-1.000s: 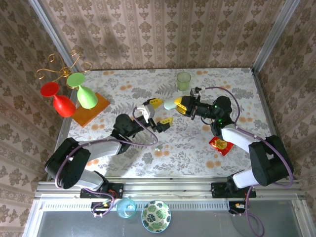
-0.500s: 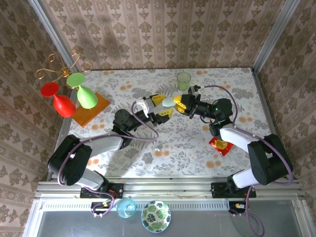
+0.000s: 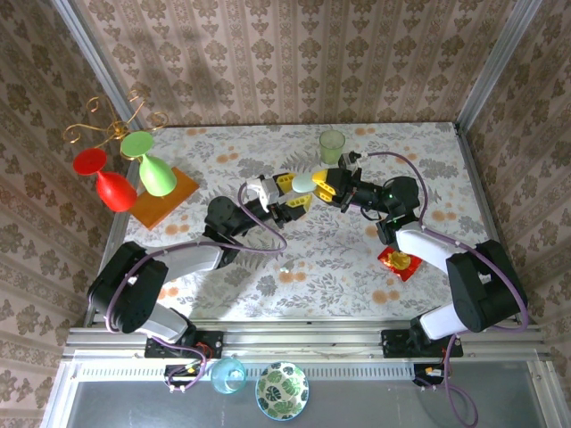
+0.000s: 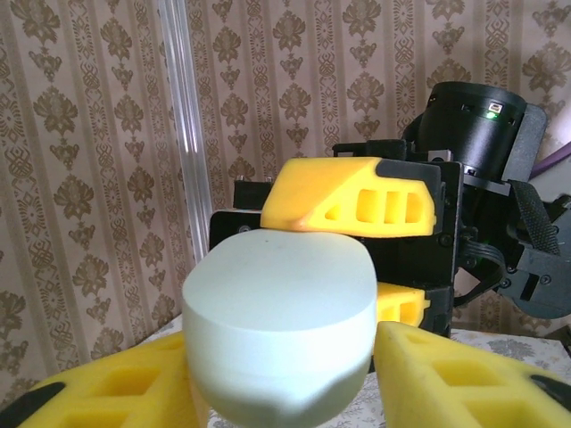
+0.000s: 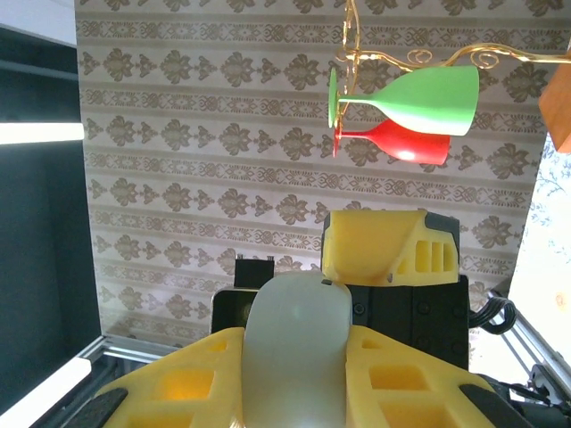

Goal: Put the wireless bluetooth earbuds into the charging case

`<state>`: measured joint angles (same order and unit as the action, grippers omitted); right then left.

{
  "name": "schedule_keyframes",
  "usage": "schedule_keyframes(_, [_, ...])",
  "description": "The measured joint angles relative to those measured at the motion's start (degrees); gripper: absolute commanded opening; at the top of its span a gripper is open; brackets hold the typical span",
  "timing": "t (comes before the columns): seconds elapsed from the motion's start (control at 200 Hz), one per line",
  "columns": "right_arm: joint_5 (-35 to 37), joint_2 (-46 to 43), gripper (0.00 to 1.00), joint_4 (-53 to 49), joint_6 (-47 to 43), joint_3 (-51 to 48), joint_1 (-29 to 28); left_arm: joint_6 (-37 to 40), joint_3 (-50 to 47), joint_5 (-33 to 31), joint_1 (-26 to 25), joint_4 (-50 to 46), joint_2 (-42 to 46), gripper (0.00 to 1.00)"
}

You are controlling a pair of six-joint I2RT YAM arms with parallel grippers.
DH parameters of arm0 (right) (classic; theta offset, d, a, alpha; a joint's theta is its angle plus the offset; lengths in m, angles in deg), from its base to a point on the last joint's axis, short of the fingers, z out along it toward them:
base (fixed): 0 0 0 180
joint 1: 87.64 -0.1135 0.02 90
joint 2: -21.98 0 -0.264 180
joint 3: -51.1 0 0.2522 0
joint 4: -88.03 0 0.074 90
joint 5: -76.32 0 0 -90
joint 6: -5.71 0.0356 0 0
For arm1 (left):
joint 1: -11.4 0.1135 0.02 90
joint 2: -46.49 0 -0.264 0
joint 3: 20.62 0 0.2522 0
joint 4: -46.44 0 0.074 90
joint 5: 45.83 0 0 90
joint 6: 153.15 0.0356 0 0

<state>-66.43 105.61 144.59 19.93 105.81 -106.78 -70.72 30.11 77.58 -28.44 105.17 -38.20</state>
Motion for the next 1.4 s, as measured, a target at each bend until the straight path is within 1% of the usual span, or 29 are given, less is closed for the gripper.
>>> schedule_keyframes(0.245, [0.0,0.0,0.06,-0.3,-0.5,0.0,-0.2,0.0,0.0,0.1,0.1,0.0,0.0,0.48])
schedule_keyframes(0.35, [0.0,0.0,0.06,-0.3,-0.5,0.0,-0.2,-0.1,0.0,0.2,0.1,0.0,0.0,0.5])
schedule_keyframes(0.455, [0.0,0.0,0.06,-0.3,-0.5,0.0,-0.2,-0.4,0.0,0.4,0.1,0.0,0.0,0.5])
schedule_keyframes(0.54, [0.0,0.0,0.06,-0.3,-0.5,0.0,-0.2,-0.5,0.0,0.5,0.2,0.0,0.0,0.47])
schedule_keyframes(0.6, [0.0,0.0,0.06,-0.3,-0.5,0.0,-0.2,-0.6,0.0,0.5,0.2,0.0,0.0,0.48])
schedule_keyframes(0.685, [0.0,0.0,0.06,-0.3,-0.7,0.0,-0.2,-1.0,0.1,0.7,0.2,0.0,0.0,0.54])
schedule_keyframes(0.905, [0.0,0.0,0.06,-1.4,-1.0,0.0,-0.2,-1.5,0.5,1.1,0.2,-0.1,0.0,0.52])
schedule_keyframes(0.955, [0.0,0.0,0.06,-1.4,-1.0,0.0,-0.2,-1.7,0.6,1.1,0.2,-0.1,0.0,0.5])
schedule_keyframes(1.005, [0.0,0.0,0.06,-1.5,-0.9,0.0,-0.2,-1.8,0.6,1.2,0.2,-0.1,0.0,0.45])
schedule_keyframes(1.115, [-0.1,0.0,0.06,-1.4,-0.9,0.0,-0.2,-1.9,0.6,1.4,0.5,-0.1,0.0,0.38])
schedule_keyframes(1.23, [-0.2,0.0,0.07,-1.4,-0.9,0.0,-0.2,-1.9,0.6,1.6,0.5,-0.2,0.0,0.35])
schedule_keyframes(1.275, [-0.2,0.0,0.09,-1.4,-0.9,0.0,-0.2,-1.9,0.6,1.6,0.5,-0.2,0.0,0.34])
schedule_keyframes(1.305, [-0.2,0.0,0.13,-1.4,-0.9,0.0,-0.2,-1.9,0.6,1.6,0.5,-0.2,0.0,0.32])
schedule_keyframes(1.37, [-0.2,0.0,0.32,-1.4,-0.9,0.0,-0.2,-1.9,0.6,1.6,0.5,-0.2,0.0,0.28])
schedule_keyframes(1.4, [-0.2,0.0,0.39,-1.4,-1.0,0.0,-0.2,-1.9,0.6,1.6,0.5,-0.2,0.0,0.27])
